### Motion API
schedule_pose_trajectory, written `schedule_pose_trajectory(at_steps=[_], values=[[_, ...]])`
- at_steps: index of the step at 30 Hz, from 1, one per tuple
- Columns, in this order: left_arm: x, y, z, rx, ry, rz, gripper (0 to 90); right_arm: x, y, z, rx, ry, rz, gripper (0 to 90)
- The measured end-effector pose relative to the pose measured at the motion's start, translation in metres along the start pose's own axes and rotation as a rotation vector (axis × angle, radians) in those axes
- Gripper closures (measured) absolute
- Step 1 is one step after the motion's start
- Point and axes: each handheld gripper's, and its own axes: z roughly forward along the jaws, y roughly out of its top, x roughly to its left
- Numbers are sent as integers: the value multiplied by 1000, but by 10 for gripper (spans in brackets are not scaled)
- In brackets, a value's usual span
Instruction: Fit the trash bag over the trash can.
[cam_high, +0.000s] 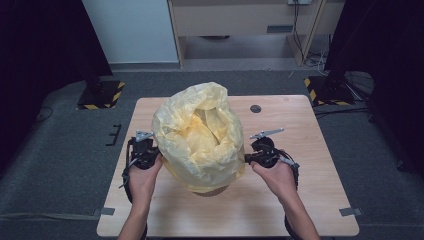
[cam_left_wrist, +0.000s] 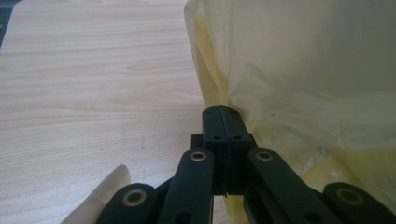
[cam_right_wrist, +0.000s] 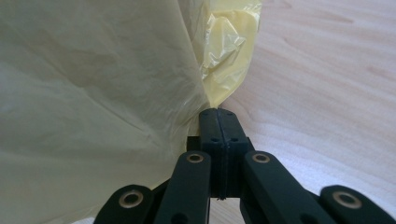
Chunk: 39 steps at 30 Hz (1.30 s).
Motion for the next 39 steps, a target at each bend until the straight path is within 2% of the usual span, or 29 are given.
schedule_pose_trajectory(at_steps=[21,29,39], values=[[7,-18,19,66,15,-4,900,-7,-27,25,70,13,49,900],[9,-24,26,102,40,10,900,-9,-34,31,87,13,62,900],[16,-30,27,124,70,1,900,-16,-42,30,92,-7,84,900]])
